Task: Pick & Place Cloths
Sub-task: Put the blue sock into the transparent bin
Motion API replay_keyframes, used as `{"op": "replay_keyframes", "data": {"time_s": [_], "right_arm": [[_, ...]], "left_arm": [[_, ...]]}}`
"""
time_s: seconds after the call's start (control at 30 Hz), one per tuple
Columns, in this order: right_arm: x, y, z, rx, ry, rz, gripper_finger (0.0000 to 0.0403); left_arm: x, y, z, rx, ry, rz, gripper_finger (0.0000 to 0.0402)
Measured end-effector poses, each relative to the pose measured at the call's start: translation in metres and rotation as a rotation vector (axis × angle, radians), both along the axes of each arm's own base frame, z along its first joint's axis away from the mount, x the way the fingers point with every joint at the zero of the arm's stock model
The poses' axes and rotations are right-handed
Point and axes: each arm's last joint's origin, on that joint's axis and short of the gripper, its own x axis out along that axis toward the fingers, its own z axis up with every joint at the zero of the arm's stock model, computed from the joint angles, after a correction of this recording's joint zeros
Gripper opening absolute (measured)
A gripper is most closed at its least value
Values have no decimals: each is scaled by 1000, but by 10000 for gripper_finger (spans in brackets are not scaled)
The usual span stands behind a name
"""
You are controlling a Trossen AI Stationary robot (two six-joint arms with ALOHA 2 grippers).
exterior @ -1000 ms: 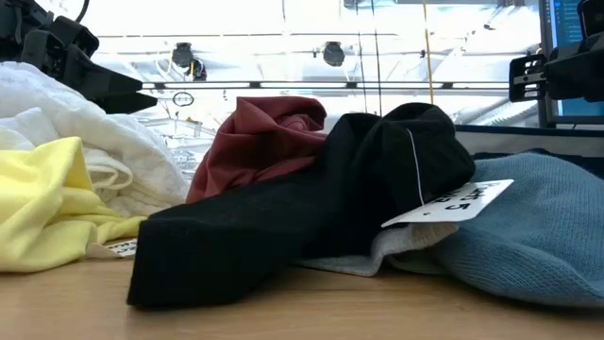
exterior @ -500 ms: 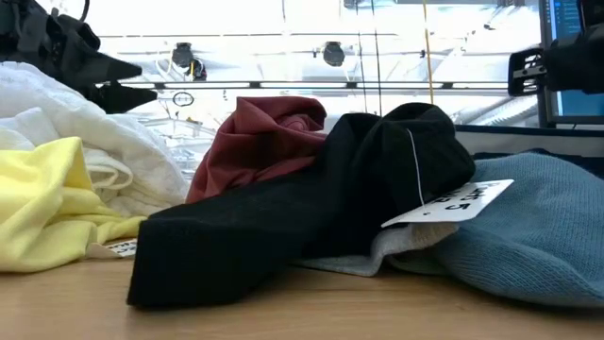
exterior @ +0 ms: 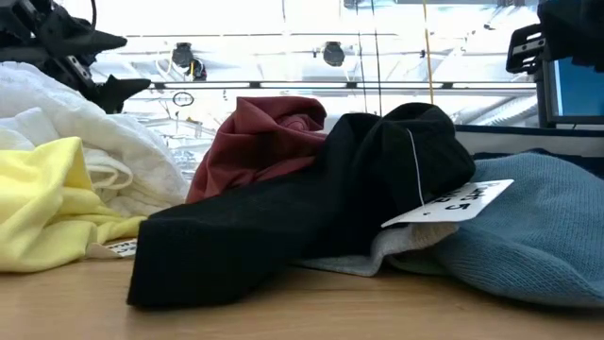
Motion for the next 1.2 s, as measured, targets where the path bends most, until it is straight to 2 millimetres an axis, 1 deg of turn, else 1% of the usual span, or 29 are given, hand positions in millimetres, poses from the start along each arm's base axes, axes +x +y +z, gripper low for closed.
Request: {"op": "replay_keyframes", "data": {"time_s": [0.17,0.33,0.47,0.77,0.93,1.1,1.2], "right_arm": [[0,0,0,-1,-1,0,0],[0,0,0,-1,-2,-1,0],[0,0,0,2,-1,0,0],[0,0,0,1,-2,0,0],[0,0,0,-9,-6,-2,0],[0,0,0,-34,-16,-5,0],[0,0,0,-32,-15,-5,0]], "left_arm": [[0,-4,3,-11,-29,-38,296],[0,-8,3,-27,-28,-30,296],[0,-11,3,-5,-32,-8,296],[-3,-15,22,116,-76,105,296],[3,-17,25,136,2,170,296],[16,-20,30,127,162,216,296],[26,-24,36,132,246,239,296]]}}
